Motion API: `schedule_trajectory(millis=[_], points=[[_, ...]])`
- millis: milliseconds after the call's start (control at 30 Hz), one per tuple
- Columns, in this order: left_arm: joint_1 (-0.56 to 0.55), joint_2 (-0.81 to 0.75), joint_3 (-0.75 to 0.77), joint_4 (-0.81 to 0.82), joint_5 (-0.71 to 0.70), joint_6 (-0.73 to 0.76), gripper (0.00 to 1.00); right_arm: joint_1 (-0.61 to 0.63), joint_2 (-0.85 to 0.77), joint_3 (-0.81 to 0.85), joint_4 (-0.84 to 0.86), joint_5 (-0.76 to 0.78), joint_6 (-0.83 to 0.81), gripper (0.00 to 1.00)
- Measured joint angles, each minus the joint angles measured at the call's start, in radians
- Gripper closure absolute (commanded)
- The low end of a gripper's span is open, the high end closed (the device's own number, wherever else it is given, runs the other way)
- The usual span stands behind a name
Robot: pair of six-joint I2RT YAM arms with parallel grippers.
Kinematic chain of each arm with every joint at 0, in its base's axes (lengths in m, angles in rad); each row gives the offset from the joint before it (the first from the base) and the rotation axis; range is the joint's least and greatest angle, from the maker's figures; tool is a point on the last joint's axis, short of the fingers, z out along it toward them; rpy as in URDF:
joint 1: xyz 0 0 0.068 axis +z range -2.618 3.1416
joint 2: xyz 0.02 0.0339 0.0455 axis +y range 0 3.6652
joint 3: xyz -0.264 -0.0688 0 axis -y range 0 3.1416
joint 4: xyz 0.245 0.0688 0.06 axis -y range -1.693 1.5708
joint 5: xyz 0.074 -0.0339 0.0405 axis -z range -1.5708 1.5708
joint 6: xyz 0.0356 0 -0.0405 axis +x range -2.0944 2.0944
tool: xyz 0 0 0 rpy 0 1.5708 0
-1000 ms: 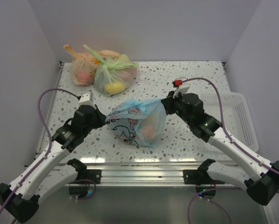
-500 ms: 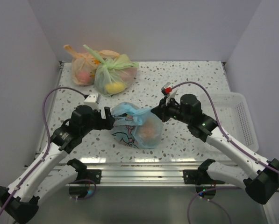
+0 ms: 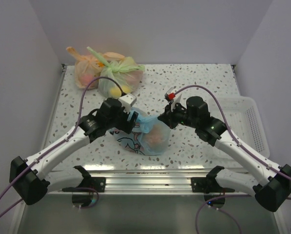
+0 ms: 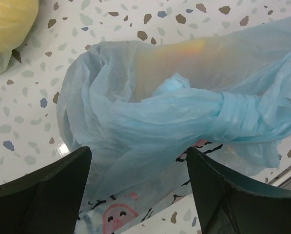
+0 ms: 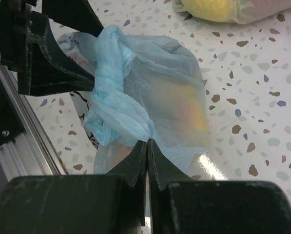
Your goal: Untie the knot of the plastic bag and take out the fruit
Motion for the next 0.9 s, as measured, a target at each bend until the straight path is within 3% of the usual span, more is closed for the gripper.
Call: schedule_trajectory(millis=[167,233,333,667,900], points=[[-0.015,0.048,0.003,0.026,-0.052,0.027,0.38,0.0,0.0,0.0,0.0,0.001,0.0,1.0],[-0.015,0.05,0.007,0.036,-0.077,0.031,0.4,0.0,-0.001,0.0,-0.001,0.002,0.0,1.0],[-0.015,0.048,0.024,0.053,-0.094,0.032,0.49,0.0,-0.008,0.0,-0.002,0.008,0.0,1.0],[0.042,0.039,0.063,0.068,-0.083,0.013,1.0,0.001,-0.077,-0.085,0.005,0.089,0.028,1.0],[0.098,0.026,0.072,0.065,-0.05,-0.014,1.0,0.0,-0.1,-0.145,0.015,0.243,0.093,1.0]])
